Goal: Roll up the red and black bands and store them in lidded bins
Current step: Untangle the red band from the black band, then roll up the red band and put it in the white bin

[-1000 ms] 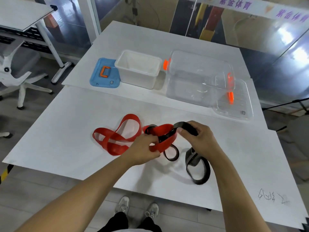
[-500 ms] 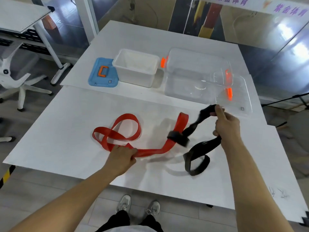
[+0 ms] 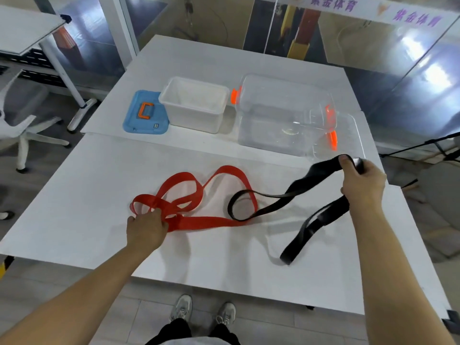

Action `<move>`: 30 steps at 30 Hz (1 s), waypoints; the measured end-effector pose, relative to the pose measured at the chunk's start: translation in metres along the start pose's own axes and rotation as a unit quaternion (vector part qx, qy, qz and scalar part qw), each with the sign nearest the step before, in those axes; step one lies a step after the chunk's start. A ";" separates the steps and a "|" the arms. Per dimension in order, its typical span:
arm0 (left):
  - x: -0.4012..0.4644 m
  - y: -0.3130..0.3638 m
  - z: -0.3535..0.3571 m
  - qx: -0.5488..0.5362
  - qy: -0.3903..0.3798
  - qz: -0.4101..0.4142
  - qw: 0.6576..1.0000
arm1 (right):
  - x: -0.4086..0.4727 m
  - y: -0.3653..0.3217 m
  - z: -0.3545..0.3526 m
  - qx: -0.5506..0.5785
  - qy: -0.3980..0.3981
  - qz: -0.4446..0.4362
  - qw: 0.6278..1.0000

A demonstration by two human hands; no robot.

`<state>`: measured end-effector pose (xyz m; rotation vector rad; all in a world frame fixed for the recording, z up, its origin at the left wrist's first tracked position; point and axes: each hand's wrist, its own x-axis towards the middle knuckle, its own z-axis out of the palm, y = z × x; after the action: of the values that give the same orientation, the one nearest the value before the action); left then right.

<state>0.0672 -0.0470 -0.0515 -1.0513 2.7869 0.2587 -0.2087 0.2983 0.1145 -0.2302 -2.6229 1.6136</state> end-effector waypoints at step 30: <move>-0.013 0.037 0.028 -0.057 -0.087 0.092 0.990 | -0.011 0.136 0.079 -0.319 -0.215 0.014 0.923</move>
<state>0.0551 -0.0053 -0.0720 -0.7513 2.7375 0.5129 -0.1942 0.2866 -0.0420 0.0831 -3.4236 0.8164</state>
